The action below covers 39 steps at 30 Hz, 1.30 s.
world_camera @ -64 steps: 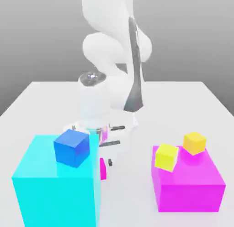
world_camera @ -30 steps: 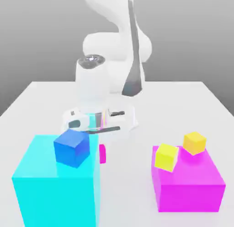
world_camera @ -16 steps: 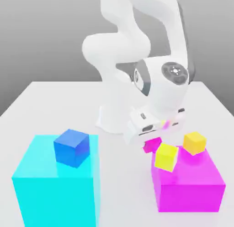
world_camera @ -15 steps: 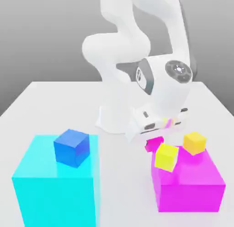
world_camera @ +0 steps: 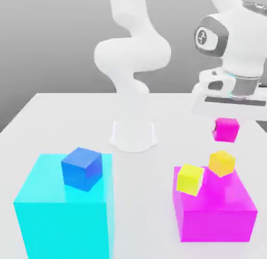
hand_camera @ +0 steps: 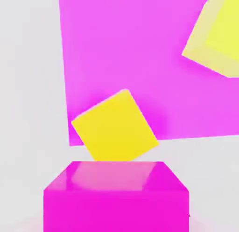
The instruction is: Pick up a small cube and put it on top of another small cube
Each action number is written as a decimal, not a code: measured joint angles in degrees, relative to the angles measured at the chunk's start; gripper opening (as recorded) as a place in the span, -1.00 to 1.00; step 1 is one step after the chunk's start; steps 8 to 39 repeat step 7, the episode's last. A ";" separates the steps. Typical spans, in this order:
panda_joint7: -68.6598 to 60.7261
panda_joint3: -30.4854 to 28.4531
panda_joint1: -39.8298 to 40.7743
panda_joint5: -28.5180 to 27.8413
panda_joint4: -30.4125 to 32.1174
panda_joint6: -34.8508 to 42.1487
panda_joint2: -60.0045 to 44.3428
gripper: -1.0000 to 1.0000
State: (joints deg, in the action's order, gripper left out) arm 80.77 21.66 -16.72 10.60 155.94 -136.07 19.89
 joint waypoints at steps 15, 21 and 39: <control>1.26 1.17 0.99 -1.27 2.07 -8.72 -5.98 1.00; 1.26 1.17 0.99 -1.27 2.07 -8.72 -5.98 1.00; 1.26 1.17 0.99 -1.27 2.07 -8.72 -5.98 1.00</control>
